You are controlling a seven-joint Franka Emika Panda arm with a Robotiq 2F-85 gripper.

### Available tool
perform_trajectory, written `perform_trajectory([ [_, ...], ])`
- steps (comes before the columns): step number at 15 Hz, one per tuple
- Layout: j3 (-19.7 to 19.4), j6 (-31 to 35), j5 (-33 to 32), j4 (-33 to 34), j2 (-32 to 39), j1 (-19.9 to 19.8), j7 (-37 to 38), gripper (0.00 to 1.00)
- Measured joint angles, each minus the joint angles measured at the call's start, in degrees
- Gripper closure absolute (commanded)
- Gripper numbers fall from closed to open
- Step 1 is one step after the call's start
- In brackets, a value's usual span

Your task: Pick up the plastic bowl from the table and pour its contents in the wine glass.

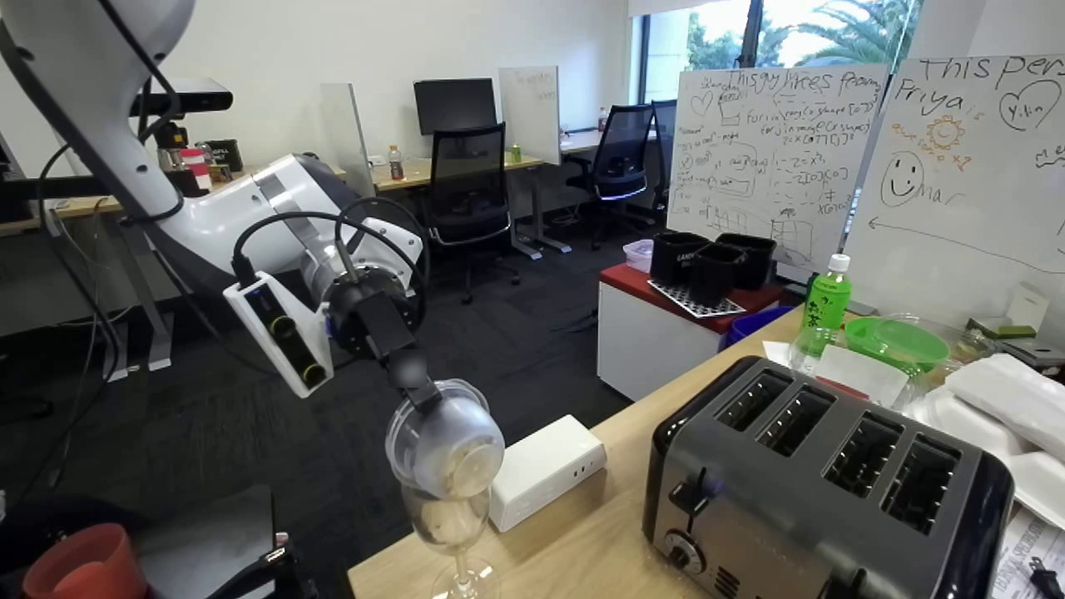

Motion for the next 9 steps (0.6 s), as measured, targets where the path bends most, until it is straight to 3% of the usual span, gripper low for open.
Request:
perform_trajectory([
  [9,0.00,-2.33,-1.09,0.59,1.74,0.82,0.00,0.97],
])
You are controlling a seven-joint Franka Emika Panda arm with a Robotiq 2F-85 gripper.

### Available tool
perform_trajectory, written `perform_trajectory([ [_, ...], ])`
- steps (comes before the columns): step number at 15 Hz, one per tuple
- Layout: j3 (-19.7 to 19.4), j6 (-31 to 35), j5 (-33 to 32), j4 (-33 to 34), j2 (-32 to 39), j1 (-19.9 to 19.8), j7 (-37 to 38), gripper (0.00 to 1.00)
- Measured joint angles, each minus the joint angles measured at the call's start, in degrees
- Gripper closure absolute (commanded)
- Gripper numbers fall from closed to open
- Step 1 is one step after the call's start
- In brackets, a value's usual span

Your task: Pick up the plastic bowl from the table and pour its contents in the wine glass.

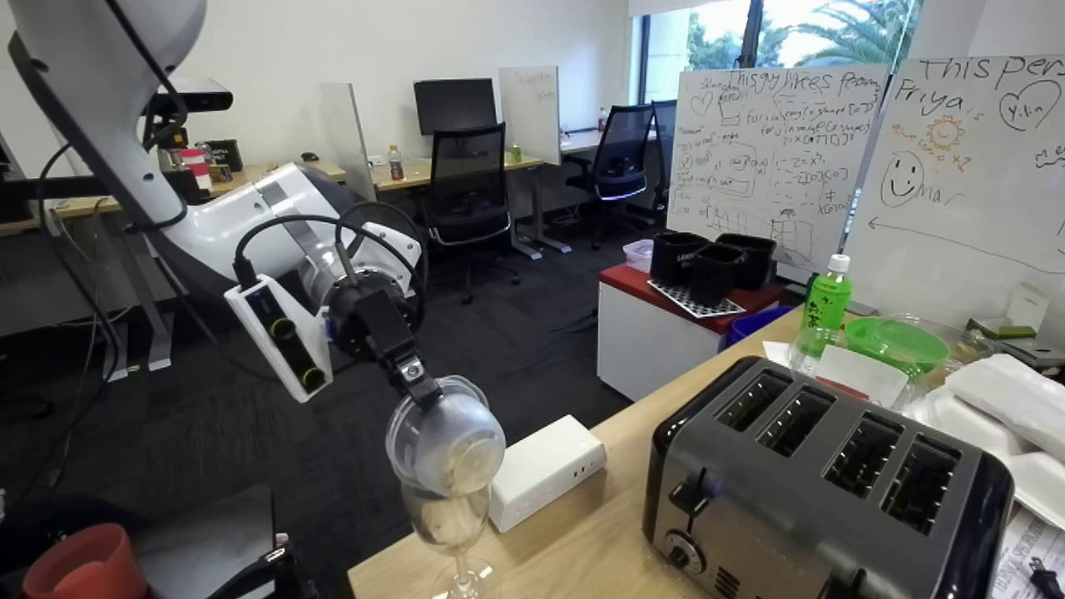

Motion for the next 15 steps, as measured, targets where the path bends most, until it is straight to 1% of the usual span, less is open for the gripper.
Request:
perform_trajectory([
  [15,0.00,-1.84,-0.09,1.08,1.62,0.95,0.00,0.97],
])
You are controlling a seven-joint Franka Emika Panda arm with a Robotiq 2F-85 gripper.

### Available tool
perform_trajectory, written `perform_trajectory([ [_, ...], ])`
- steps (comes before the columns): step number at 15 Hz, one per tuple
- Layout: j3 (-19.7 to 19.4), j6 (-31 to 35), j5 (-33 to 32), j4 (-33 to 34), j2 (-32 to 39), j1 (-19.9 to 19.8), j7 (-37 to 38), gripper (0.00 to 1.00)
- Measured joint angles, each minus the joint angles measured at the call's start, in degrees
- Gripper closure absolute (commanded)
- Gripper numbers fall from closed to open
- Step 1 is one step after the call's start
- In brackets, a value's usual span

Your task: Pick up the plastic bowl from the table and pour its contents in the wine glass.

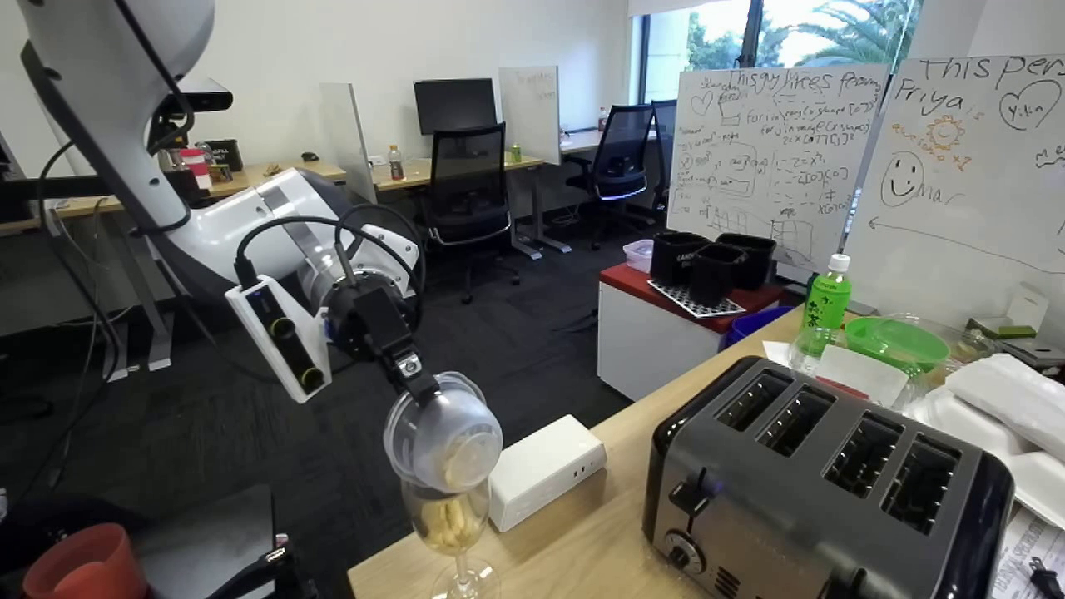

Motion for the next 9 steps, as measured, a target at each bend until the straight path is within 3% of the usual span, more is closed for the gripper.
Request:
perform_trajectory([
  [9,0.00,-1.97,-0.18,0.88,1.22,0.07,0.00,0.97],
])
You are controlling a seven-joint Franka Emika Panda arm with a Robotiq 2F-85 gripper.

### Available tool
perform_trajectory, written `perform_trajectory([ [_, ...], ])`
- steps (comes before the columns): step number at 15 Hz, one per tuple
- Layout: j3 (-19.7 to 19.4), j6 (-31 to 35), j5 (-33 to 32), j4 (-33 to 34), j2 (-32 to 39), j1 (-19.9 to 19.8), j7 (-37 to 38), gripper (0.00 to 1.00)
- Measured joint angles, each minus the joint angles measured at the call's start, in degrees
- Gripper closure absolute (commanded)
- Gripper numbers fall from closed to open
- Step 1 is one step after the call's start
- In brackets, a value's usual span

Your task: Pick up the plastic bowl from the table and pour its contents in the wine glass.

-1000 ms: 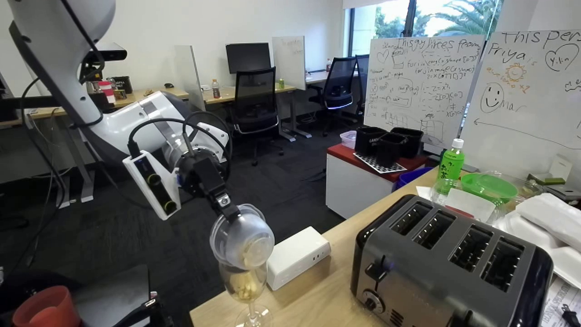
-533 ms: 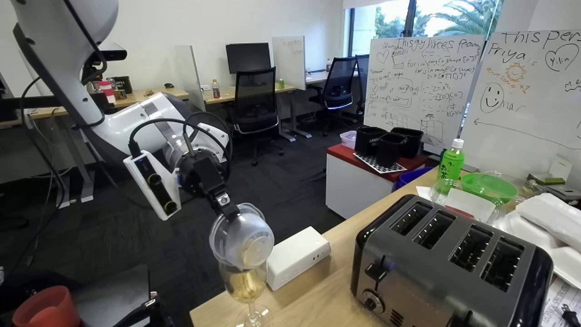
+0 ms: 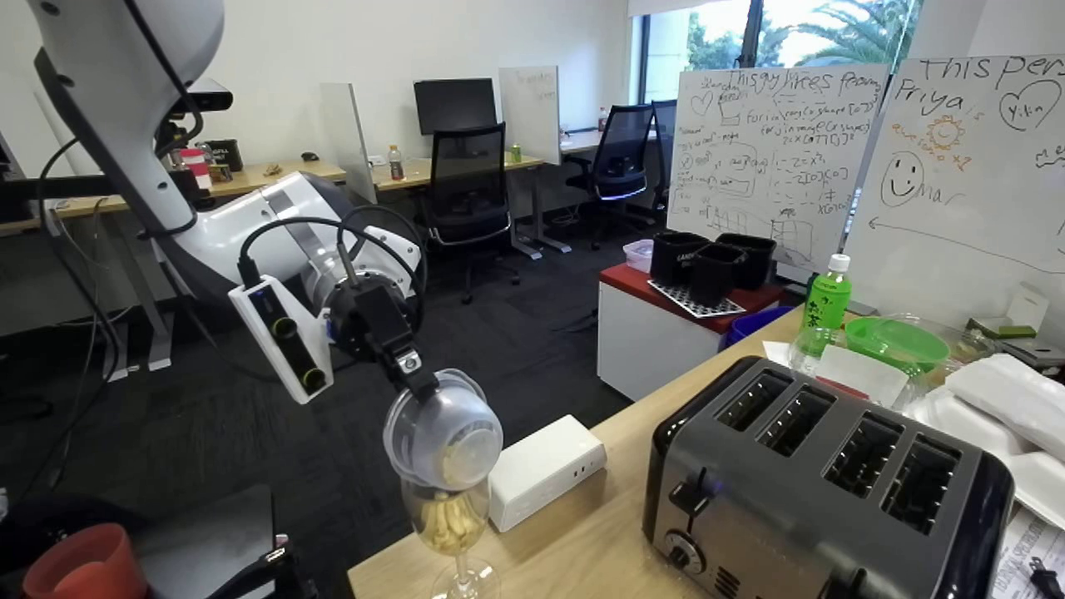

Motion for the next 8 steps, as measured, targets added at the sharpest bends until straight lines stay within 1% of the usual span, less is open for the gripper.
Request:
perform_trajectory([
  [8,0.00,-1.45,-0.12,0.80,1.03,0.24,0.00,0.97],
])
